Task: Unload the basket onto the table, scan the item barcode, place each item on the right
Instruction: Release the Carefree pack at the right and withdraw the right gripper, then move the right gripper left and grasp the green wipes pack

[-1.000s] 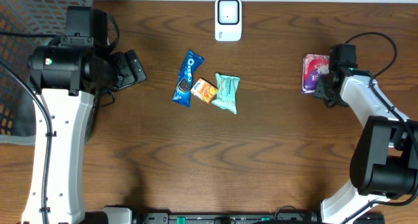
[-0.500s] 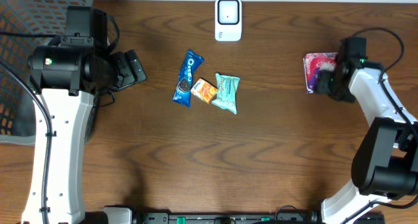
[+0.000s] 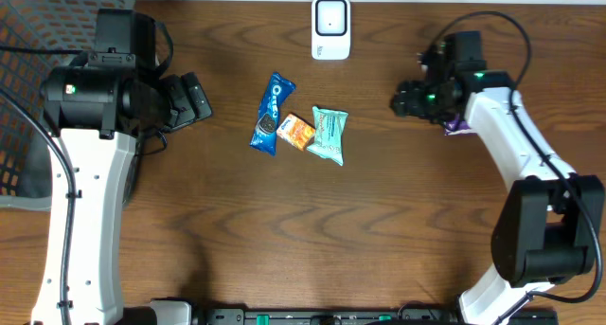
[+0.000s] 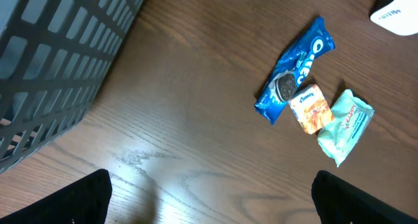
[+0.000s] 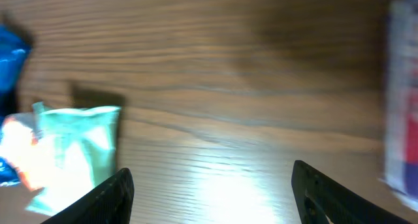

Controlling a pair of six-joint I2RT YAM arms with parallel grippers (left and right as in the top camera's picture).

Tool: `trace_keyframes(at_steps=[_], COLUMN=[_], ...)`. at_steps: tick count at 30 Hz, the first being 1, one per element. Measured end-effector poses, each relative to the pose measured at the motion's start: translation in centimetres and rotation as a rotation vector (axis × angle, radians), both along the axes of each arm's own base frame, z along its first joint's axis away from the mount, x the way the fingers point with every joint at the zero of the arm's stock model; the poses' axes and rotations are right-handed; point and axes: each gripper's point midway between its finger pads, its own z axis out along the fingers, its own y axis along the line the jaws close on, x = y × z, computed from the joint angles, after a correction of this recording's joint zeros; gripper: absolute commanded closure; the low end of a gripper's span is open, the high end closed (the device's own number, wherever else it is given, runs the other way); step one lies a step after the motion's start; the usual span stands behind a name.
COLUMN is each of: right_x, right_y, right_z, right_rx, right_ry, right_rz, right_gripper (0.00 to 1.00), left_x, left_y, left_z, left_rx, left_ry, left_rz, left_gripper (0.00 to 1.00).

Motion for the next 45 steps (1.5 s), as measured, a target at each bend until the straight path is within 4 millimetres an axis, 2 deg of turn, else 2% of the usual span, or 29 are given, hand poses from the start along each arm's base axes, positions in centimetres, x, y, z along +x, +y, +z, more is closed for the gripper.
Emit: trace_keyframes(at_steps=[4, 7, 11, 14, 16, 24, 27, 31, 36, 39, 42, 45], right_x=[0.3, 0.5, -0.1, -1.4, -2.3, -3.3, -3.6, -4.0, -5.0, -5.4, -4.8, -4.6], right_y=[3.3, 5.8, 9.2, 11.1, 12.1, 12.9, 13.3, 13.4, 12.4, 11.5, 11.2, 11.8], right_z=[0.4, -0.3, -3.5, -6.3, -7.3, -7.5, -7.5, -7.6, -7.5, -6.4, -3.9, -1.5], right_rx=[0.030, 0.060, 0.100, 0.118, 0.130, 0.147, 0.149, 0.149, 0.131, 0.115, 0.123, 0.137], right_ry=[-0.041, -0.045, 0.015, 0.086, 0.126, 0.164, 0.175, 0.189, 0.238, 0.242, 0.184, 0.120], right_rz=[0.048, 0.063, 0.092, 0.115, 0.126, 0.122, 0.125, 0.125, 0.105, 0.088, 0.081, 0.102], right_gripper=[0.34, 0.42, 0.43, 0.43, 0.43, 0.46, 0.57, 0.64, 0.68, 0.67, 0.62, 0.55], left_x=[0.0, 0.0, 0.0, 0.0, 0.0, 0.0, 0.0, 0.0, 0.0, 0.0, 0.0, 0.0], left_y=[0.0, 0.0, 0.0, 0.0, 0.0, 0.0, 0.0, 0.0, 0.0, 0.0, 0.0, 0.0], left_z=[0.0, 0.0, 0.0, 0.0, 0.0, 0.0, 0.0, 0.0, 0.0, 0.0, 0.0, 0.0], left_rx=[0.000, 0.000, 0.000, 0.000, 0.000, 0.000, 0.000, 0.000, 0.000, 0.000, 0.000, 0.000], left_ry=[0.000, 0.000, 0.000, 0.000, 0.000, 0.000, 0.000, 0.000, 0.000, 0.000, 0.000, 0.000], left_rz=[0.000, 0.000, 0.000, 0.000, 0.000, 0.000, 0.000, 0.000, 0.000, 0.000, 0.000, 0.000], left_gripper=[0.02, 0.02, 0.02, 0.02, 0.02, 0.02, 0.02, 0.02, 0.02, 0.02, 0.02, 0.02])
